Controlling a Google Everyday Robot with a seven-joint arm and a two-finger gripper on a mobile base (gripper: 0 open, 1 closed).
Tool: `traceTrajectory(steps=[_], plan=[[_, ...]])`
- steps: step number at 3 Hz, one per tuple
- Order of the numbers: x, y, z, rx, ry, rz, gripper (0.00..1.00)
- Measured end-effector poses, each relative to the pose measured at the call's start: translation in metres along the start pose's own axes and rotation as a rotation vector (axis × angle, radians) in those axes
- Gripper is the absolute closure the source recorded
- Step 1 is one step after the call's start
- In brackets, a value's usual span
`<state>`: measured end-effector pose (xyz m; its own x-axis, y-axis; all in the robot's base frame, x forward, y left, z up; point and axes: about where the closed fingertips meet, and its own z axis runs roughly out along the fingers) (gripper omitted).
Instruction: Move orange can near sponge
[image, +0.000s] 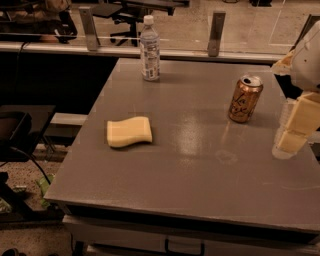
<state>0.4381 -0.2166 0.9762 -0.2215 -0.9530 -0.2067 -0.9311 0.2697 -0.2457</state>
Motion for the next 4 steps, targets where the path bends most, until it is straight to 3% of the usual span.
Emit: traceTrajectory(steps=[2,4], plan=[[0.001,-0.009,0.001,0.016,-0.014,0.009,0.00],[0.017,-0.053,0.030,0.022,-0.075,0.081,0.00]])
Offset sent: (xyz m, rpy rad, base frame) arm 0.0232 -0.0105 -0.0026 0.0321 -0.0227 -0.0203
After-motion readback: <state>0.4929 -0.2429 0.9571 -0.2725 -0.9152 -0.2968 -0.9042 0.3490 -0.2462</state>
